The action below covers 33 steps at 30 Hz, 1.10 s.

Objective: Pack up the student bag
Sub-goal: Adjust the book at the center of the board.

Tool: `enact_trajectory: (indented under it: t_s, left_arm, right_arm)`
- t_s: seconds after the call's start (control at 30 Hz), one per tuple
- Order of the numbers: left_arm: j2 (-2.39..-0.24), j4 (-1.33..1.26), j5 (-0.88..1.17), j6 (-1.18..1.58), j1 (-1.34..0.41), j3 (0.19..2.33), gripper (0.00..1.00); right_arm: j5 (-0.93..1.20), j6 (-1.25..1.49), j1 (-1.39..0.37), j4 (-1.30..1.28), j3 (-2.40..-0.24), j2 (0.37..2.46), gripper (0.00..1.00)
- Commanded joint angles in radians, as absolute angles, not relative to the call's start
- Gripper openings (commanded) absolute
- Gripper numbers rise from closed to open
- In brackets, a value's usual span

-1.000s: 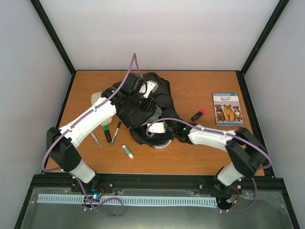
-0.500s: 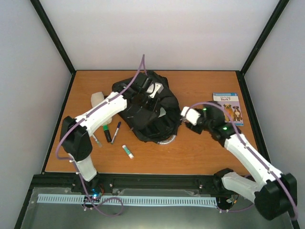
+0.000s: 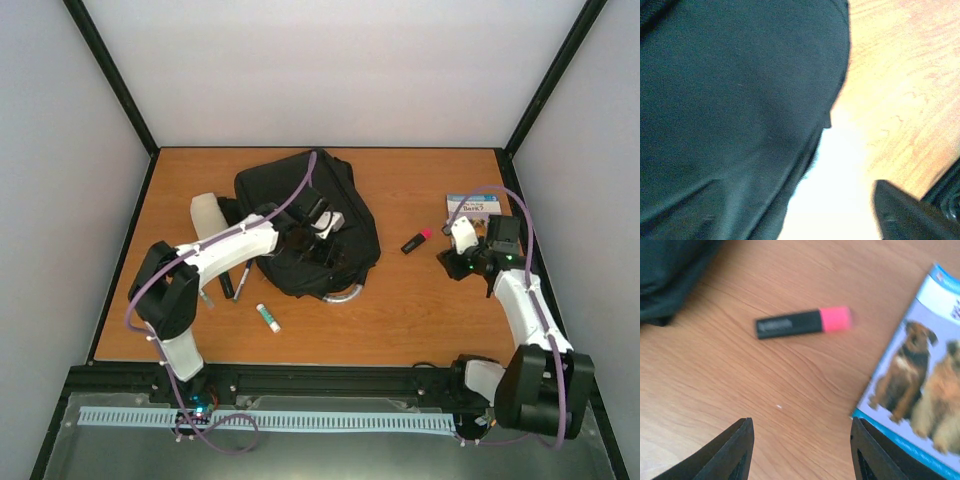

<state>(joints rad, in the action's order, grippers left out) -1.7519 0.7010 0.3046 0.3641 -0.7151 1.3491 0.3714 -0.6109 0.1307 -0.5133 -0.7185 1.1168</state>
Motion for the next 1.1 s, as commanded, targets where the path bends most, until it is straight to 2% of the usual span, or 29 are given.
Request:
enact_trajectory:
  t_s: [0.0, 0.23, 0.43, 0.67, 0.77, 0.87, 1.07]
  left_arm:
    - [-1.668, 0.650, 0.384, 0.403, -0.762, 1.346, 0.99]
    - [-1.547, 0.693, 0.249, 0.374, -0.836, 1.353, 1.00]
    - [-1.462, 0.559, 0.151, 0.424, -0.841, 1.222, 1.00]
    - [-1.411, 0.378, 0.251, 0.518, -0.843, 1.109, 1.00]
    - [-1.457, 0.469, 0.260, 0.542, -0.845, 1.152, 1.00]
    - [-1.515, 0.477, 0.325, 0.538, -0.856, 1.172, 1.00]
    - [-1.500, 0.419, 0.270, 0.511, -0.906, 1.127, 1.00]
  right_arm:
    - [0.358, -0.579, 0.248, -0.486, -0.760, 1.200, 0.55]
    - [0.235, -0.601, 0.302, -0.499, -0.975, 1.496, 0.55]
    - [0.134, -0.567, 0.315, -0.560, -1.278, 1.782, 0.56]
    - [0.074, -0.517, 0.331, -0.679, -1.614, 2.069, 0.63]
    - [0.042, -0.518, 0.331, -0.722, -1.733, 2.171, 0.66]
    - [0.017, -0.528, 0.331, -0.753, -1.801, 2.249, 0.66]
    - [0.019, -0.589, 0.331, -0.773, -1.768, 2.276, 0.68]
